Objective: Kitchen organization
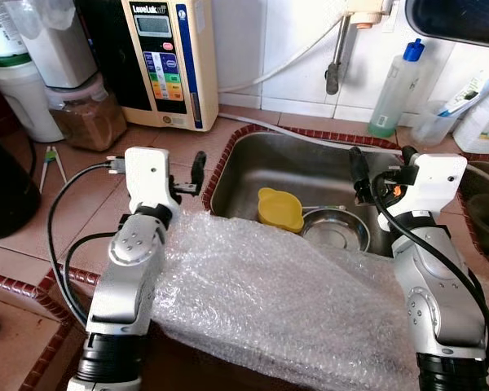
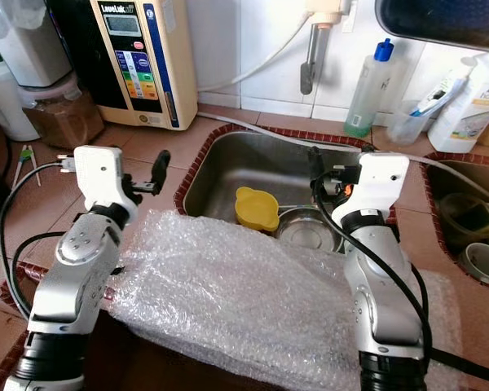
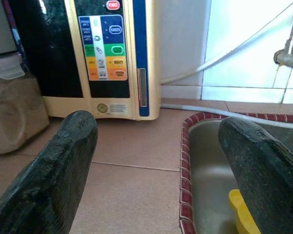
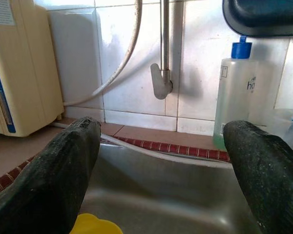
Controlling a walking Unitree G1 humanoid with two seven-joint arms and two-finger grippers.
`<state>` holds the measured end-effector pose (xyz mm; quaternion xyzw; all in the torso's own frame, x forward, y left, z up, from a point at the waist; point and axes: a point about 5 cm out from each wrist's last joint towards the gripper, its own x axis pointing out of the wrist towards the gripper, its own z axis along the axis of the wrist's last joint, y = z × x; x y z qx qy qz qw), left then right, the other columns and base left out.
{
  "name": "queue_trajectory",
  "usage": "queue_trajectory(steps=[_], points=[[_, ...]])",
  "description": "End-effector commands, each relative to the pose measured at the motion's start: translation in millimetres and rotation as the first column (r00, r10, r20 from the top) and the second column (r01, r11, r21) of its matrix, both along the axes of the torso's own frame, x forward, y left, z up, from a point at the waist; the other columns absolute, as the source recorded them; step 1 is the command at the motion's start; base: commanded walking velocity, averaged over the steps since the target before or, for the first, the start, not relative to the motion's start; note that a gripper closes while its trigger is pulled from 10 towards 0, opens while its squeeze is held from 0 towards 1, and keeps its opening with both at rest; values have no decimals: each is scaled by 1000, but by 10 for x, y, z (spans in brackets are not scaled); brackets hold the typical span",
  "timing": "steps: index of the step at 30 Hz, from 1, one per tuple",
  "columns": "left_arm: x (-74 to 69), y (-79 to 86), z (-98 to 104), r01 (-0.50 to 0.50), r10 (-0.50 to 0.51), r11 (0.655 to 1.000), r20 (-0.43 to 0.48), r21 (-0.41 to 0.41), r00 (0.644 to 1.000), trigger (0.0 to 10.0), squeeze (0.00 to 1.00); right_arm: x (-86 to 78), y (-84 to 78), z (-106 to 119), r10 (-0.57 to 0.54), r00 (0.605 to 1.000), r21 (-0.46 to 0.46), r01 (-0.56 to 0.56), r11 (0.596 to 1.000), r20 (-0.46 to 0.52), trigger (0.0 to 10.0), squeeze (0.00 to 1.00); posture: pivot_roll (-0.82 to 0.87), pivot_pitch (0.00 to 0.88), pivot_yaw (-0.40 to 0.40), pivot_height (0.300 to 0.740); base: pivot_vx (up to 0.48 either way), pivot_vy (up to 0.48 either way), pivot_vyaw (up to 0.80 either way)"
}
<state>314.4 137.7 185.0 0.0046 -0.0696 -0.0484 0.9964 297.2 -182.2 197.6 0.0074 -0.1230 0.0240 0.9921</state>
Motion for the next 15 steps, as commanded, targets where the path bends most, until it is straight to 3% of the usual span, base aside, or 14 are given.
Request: queue_trajectory(steps=[1,7,15], points=[[-18,18,36,-6,5,1000,20,6,1000,10000,0,-22,0,47,1,1000,13,-2,1000,18,10000,773,-178,59,74,740,0,0,0],[-88,-56,-63,26,-27,999,-40,-19,999,10000,0,-25,34,-31,8,1000,23,-7,1000,-11,10000,776,-159,58,80,740,0,0,0],[-59,-24,-48,25,-26,999,-52,-21,998,10000,0,-23,39,-62,2,1000,38,-1,999,-21,10000,773,-156,57,90,740,0,0,0]])
